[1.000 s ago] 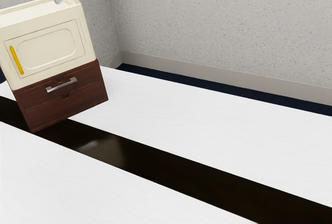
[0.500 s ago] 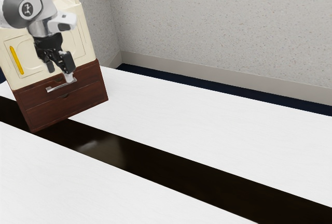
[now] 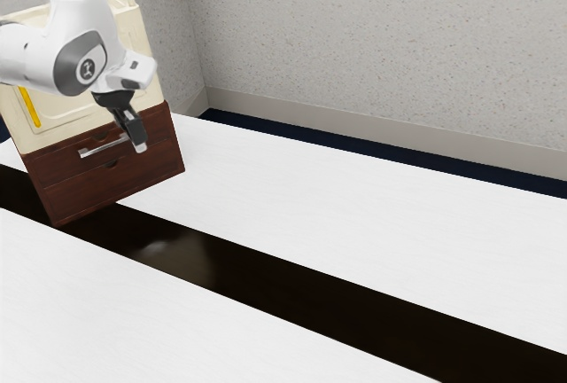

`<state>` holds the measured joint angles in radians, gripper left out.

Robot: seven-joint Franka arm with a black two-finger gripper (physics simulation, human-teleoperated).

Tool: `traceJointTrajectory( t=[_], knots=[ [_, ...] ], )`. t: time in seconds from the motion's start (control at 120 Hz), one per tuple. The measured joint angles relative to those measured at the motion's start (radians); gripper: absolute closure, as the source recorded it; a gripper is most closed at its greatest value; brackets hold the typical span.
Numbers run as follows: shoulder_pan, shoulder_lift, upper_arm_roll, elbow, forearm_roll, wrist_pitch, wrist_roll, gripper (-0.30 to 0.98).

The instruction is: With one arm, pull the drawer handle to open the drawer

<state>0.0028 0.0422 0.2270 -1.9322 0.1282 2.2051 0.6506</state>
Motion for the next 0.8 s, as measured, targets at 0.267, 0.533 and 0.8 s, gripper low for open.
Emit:
traceJointTrajectory(
  t=[0.267,0.533,0.8],
  knots=[
    [0.038,0.051,0.033,-0.022,0.017,0.093,0.112,0.0],
    [0.053,0.096,0.043,-0.016,0.034,0.149,0.185,0.0],
    [0.092,0.146,0.044,-0.006,0.042,0.208,0.227,0.0]
  ],
)
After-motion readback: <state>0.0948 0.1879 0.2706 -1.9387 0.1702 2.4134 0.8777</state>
